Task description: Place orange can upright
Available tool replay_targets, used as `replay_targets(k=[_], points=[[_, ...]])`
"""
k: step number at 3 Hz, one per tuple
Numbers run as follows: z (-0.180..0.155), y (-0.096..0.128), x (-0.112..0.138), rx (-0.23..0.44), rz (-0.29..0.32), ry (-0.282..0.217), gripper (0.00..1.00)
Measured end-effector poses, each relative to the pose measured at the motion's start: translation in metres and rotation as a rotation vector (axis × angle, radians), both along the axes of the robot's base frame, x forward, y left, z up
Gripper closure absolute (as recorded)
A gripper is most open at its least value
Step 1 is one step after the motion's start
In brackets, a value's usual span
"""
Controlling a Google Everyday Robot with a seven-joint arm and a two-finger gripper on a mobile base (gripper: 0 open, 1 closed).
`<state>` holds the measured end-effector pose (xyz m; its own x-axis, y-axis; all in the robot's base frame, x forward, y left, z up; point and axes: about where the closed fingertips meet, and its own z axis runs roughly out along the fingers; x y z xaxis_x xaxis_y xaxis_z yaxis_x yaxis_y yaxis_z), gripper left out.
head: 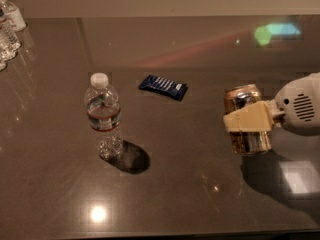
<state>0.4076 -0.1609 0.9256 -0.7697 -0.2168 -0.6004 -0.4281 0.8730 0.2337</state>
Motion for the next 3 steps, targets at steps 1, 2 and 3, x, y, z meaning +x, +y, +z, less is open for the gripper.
replay_targets(k=[1, 2, 3], points=[[0.004, -0.007, 0.012, 0.103, 0.002, -0.114, 1.0], [0.003, -0.01, 0.021, 0.192, 0.012, -0.196, 1.0], [0.003, -0.013, 0.028, 0.205, 0.06, -0.294, 1.0]])
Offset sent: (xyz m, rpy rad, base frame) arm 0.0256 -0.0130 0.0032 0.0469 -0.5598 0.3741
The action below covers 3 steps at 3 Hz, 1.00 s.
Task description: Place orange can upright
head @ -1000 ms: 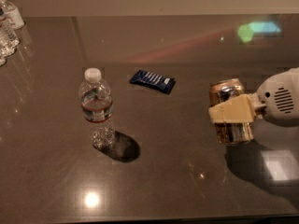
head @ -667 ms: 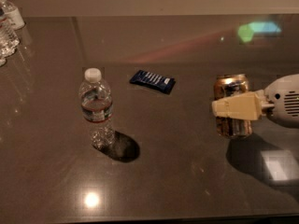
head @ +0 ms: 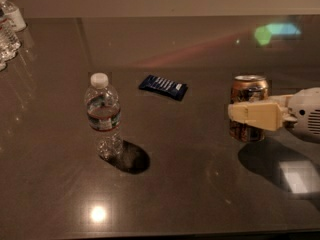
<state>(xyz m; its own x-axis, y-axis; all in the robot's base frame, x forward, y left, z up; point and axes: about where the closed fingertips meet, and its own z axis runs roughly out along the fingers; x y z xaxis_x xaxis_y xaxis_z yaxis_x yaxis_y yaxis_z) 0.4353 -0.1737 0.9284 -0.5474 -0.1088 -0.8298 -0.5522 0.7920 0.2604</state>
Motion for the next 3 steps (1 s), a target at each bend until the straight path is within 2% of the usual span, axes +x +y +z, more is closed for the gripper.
replay_targets(k=[2, 3], points=[[-0.0042, -0.0042, -0.0031, -0.113, 0.041, -0.215, 1.0], [-0.0057, -0.0058, -0.0034, -0.117, 0.058, -0.306, 1.0]])
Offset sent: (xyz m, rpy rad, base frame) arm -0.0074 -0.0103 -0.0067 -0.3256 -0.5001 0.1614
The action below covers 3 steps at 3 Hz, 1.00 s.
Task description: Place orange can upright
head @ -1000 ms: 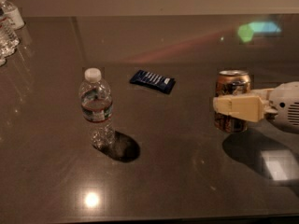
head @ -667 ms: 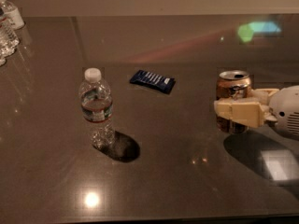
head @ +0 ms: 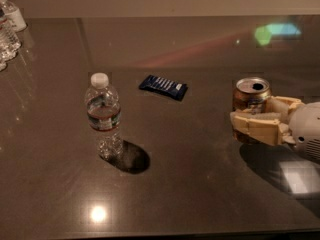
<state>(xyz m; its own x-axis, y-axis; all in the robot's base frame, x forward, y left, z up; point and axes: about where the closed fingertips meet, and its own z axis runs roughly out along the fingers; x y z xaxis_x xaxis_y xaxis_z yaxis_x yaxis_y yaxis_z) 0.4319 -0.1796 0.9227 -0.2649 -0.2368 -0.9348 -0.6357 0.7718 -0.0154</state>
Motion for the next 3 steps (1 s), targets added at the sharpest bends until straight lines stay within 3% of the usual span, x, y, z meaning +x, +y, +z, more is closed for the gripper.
replay_targets(k=[1, 2, 3], points=[[-0.0009, 0.0031, 0.0013, 0.0, 0.042, -0.091, 1.0], [-0.0039, 0.005, 0.0041, 0.015, 0.069, -0.136, 1.0], [-0.0103, 0.0048, 0.0072, 0.065, 0.085, -0.142, 1.0]])
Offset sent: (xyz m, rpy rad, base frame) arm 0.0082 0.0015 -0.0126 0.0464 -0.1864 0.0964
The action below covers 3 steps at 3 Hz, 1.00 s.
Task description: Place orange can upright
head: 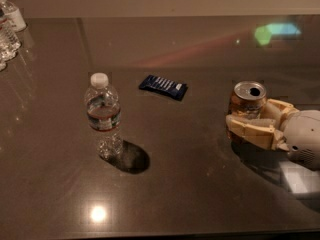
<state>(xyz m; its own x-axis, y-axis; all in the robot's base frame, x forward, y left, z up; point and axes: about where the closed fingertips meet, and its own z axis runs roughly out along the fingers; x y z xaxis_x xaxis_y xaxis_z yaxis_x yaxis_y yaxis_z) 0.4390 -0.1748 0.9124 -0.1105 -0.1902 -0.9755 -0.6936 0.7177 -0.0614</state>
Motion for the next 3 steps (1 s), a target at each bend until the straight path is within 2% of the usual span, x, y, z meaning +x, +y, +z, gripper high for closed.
replay_targets(k=[2, 3], points=[[-0.015, -0.004, 0.0, 0.1, 0.001, 0.012, 1.0], [-0.021, -0.004, -0.001, 0.135, -0.011, 0.009, 0.85]])
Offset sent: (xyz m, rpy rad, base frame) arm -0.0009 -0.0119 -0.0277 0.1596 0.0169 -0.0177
